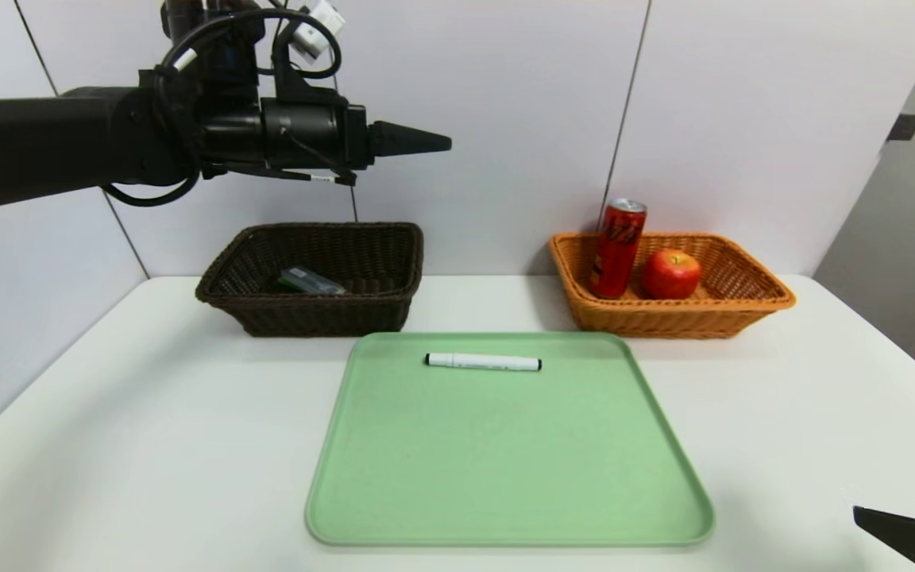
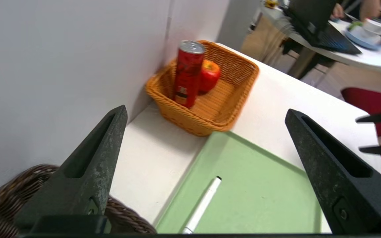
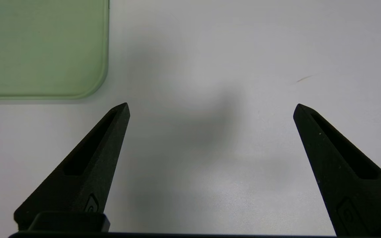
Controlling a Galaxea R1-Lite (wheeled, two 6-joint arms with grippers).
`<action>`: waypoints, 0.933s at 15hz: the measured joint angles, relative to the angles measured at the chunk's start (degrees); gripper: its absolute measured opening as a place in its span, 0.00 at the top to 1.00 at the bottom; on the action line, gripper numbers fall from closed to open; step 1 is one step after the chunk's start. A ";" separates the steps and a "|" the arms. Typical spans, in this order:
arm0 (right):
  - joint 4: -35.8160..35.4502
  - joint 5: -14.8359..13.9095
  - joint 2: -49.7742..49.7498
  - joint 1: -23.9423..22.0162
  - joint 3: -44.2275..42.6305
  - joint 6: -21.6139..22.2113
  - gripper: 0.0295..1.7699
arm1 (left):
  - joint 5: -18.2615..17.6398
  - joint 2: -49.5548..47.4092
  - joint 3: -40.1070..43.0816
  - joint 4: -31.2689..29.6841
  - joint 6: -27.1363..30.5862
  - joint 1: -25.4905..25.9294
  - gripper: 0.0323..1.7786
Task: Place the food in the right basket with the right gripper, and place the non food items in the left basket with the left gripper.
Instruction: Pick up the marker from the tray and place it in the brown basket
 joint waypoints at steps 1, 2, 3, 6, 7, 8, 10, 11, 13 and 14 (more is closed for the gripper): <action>0.00 0.06 0.04 0.00 -0.44 -0.04 0.03 | -0.54 0.40 0.09 0.02 0.80 -0.85 0.05; -0.01 0.09 0.09 -0.02 -1.06 -0.06 0.03 | -0.79 0.82 0.09 0.02 1.88 -1.74 0.05; 0.00 0.09 0.17 -0.02 -1.56 -0.06 0.03 | -1.48 1.21 0.22 0.02 3.05 -2.65 0.05; -0.01 0.06 0.73 -0.02 -2.47 -0.06 0.03 | -2.36 2.62 0.30 0.28 5.25 -5.38 0.05; -0.01 0.13 0.94 -0.02 -2.58 -0.06 0.03 | -2.34 3.11 0.24 0.52 5.39 -6.56 0.05; 0.00 0.09 1.22 -0.02 -2.61 -0.09 0.03 | -2.08 3.44 0.17 1.55 5.53 -7.62 0.05; -0.01 0.06 1.61 0.00 -2.65 -0.09 0.03 | -1.17 3.61 0.17 6.51 6.44 -9.29 0.05; -0.04 0.05 1.77 0.00 -2.65 -0.09 0.03 | -0.35 3.35 0.17 10.91 7.38 -10.01 0.05; -0.09 0.13 2.18 0.04 -2.65 -0.11 0.03 | 2.02 2.39 0.13 21.44 10.57 -11.42 0.05; -0.09 0.28 2.43 0.04 -2.65 -0.12 0.03 | 3.82 1.99 0.09 26.43 13.12 -12.08 0.05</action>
